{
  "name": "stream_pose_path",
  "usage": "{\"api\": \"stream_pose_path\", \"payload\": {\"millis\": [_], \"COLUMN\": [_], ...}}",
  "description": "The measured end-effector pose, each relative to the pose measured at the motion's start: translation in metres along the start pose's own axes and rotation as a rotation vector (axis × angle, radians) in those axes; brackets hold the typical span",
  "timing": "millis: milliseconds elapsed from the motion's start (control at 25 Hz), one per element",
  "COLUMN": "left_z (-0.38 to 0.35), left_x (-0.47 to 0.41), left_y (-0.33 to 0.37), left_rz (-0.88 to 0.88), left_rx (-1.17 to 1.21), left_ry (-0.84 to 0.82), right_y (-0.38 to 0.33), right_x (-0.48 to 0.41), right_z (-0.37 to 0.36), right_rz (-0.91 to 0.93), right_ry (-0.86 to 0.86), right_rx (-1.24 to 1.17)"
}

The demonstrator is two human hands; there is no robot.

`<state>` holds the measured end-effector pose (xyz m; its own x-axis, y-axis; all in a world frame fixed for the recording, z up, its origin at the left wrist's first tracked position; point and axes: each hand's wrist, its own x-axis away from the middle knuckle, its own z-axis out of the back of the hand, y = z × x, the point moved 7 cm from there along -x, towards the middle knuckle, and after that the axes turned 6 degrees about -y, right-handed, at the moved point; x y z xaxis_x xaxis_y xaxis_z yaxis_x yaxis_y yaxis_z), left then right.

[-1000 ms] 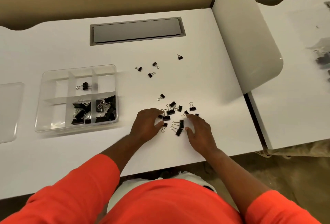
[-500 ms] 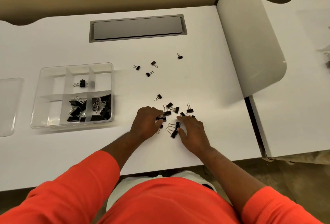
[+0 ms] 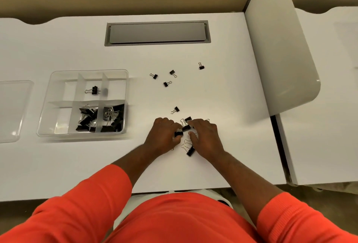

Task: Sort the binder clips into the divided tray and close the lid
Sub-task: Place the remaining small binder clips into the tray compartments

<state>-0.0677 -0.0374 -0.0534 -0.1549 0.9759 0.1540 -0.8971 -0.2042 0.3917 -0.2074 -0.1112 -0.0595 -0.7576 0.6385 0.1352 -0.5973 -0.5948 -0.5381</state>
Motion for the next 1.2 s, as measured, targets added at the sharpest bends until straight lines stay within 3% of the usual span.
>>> {"api": "stream_pose_path", "payload": {"millis": [360, 600, 760, 1000, 1200], "left_z": [0.039, 0.059, 0.078, 0.121, 0.16], "left_x": [0.018, 0.025, 0.033, 0.05, 0.071], "left_y": [-0.029, -0.053, -0.07, -0.126, -0.195], "left_rz": [0.092, 0.109, 0.069, 0.076, 0.12], "left_rx": [0.194, 0.251, 0.268, 0.249, 0.291], "left_ry": [0.1, 0.181, 0.223, 0.257, 0.318], "right_y": [-0.019, -0.034, -0.049, -0.126, -0.201], "right_x": [-0.019, -0.024, -0.027, -0.057, -0.095], "right_z": [-0.019, -0.017, -0.011, -0.009, -0.032], "right_rz": [0.053, 0.081, -0.044, -0.055, 0.022], "right_ry": [-0.088, -0.033, 0.067, 0.267, 0.288], "right_rx": [0.157, 0.135, 0.022, -0.071, -0.1]}}
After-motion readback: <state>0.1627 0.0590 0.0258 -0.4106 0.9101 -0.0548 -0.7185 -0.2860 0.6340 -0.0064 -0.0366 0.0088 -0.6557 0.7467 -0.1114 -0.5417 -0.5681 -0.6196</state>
